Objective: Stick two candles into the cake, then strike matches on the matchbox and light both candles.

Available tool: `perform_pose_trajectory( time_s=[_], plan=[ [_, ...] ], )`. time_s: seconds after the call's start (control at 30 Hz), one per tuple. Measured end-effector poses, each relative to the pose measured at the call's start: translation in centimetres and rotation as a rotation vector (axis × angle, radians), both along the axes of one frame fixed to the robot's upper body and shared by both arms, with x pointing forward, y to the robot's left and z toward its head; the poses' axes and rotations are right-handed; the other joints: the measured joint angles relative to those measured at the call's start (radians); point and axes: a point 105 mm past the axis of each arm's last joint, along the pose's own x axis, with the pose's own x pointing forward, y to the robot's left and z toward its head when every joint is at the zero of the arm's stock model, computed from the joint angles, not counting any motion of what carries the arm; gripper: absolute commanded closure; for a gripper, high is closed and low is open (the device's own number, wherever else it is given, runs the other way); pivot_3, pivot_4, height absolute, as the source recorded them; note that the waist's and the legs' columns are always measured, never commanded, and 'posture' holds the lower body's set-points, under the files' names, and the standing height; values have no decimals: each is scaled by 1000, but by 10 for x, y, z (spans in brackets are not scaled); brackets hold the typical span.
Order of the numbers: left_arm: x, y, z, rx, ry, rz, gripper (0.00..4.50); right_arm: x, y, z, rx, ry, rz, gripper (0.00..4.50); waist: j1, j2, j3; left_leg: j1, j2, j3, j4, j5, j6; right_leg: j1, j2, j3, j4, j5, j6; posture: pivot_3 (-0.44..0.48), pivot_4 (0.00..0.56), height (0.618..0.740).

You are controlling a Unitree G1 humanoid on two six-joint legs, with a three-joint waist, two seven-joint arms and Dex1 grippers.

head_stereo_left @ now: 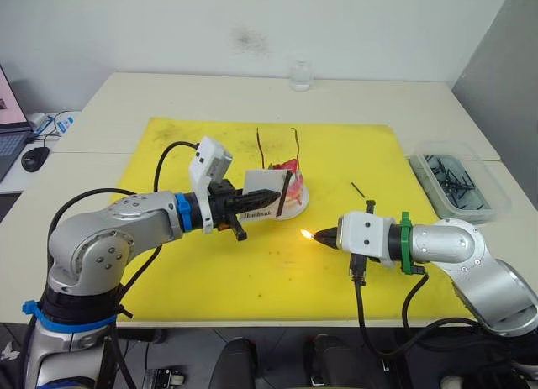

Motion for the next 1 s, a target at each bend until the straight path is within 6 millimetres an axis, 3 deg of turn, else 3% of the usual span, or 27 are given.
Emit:
perform_pose_trajectory(
  time_s=[0.1,0.2,0.47,0.6,0.77,1.0],
  plan=[
    [-1,1,-2,6,3,-5,4500,0,-1,2,15,4,-14,4463,0,0,0,0,0,0,0,0,0,0,0,0,0,0,0,0,150,740],
    [-4,16,-21,48,58,34,4500,5,0,11,51,-7,-37,4463,-8,0,0,1,1,1,0,0,0,0,0,1,0,0,0,0,150,740],
    [-14,57,-72,108,224,159,4500,37,28,67,174,-158,-44,4463,-5,0,0,0,1,1,0,0,0,-1,0,0,1,0,-1,0,150,740],
    [-13,56,-76,100,206,158,4500,59,50,82,206,-228,-62,4463,-1,0,0,0,1,1,0,0,0,-1,0,0,0,0,-1,0,150,740],
    [-13,53,-79,106,198,147,4500,80,66,84,216,-276,-95,4463,-2,0,0,-1,1,1,-1,0,0,-2,0,1,0,0,-2,0,150,740],
    [-13,50,-79,101,197,136,4500,91,78,91,225,-348,-91,4463,0,0,0,-1,1,1,0,0,0,-1,0,0,0,0,-2,0,150,740]
  ],
)
